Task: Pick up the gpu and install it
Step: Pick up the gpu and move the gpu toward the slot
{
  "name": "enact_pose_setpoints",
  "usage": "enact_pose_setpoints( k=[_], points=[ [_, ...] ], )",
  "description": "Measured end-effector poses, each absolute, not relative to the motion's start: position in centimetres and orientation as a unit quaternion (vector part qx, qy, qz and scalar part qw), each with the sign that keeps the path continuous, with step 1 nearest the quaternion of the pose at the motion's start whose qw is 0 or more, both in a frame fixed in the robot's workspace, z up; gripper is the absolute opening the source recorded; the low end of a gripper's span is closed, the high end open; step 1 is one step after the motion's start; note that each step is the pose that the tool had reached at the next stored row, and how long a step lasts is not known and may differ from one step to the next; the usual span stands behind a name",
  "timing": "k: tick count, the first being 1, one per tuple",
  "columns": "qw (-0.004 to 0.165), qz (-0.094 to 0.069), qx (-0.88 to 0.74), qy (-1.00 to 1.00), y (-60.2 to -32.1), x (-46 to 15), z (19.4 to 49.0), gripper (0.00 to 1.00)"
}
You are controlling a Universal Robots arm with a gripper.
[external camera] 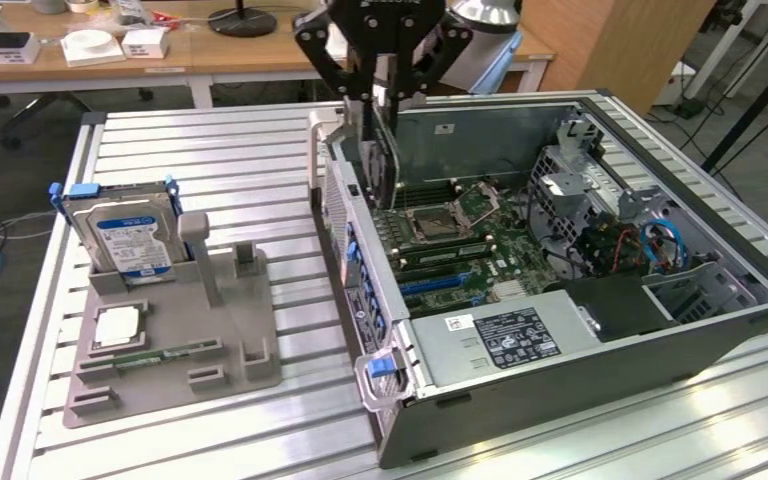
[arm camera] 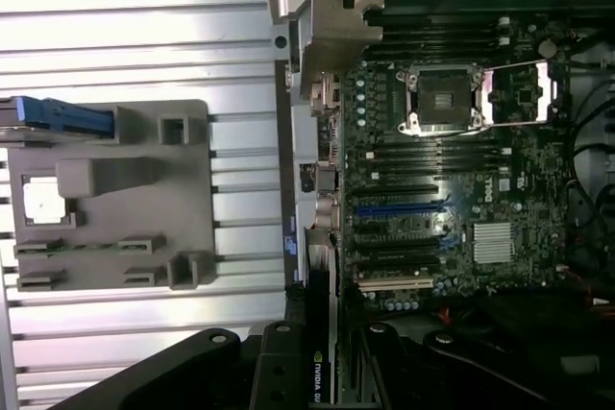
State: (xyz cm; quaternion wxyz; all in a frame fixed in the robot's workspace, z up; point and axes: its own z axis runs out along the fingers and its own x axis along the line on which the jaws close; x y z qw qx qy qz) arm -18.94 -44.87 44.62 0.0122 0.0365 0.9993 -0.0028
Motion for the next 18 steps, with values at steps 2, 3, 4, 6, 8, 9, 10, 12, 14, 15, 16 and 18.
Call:
enact_pose_setpoints(
  k=[2,3,4,6,8,9,10,12,14,15,16,18],
  points=[
    [0.012,-0.003,0.036,0.999,-44.9,-18.4,44.6,0.26],
    [0.012,-0.003,0.036,0.999,-44.8,-18.1,44.5,0.26],
    [0.012,-0.003,0.036,0.999,-44.8,-17.8,44.5,0.26],
    [0.012,-0.003,0.036,0.999,-44.8,-17.3,44.5,0.26],
    [0.012,-0.003,0.036,0.999,-44.8,-16.7,44.4,0.26],
    [0.012,-0.003,0.036,0.999,-44.8,-16.5,44.4,0.26],
    [0.012,-0.003,0.036,0.999,-44.8,-16.2,44.4,0.26],
    [0.012,-0.003,0.036,0.999,-44.8,-15.7,44.3,0.26],
    [0.012,-0.003,0.036,0.999,-44.8,-15.2,44.3,0.26],
    [0.012,-0.003,0.036,0.999,-44.8,-15.0,44.3,0.26],
    [0.012,-0.003,0.036,0.999,-44.8,-14.7,44.3,0.26],
    [0.012,-0.003,0.036,0.999,-44.8,-14.3,44.2,0.26]
  ],
)
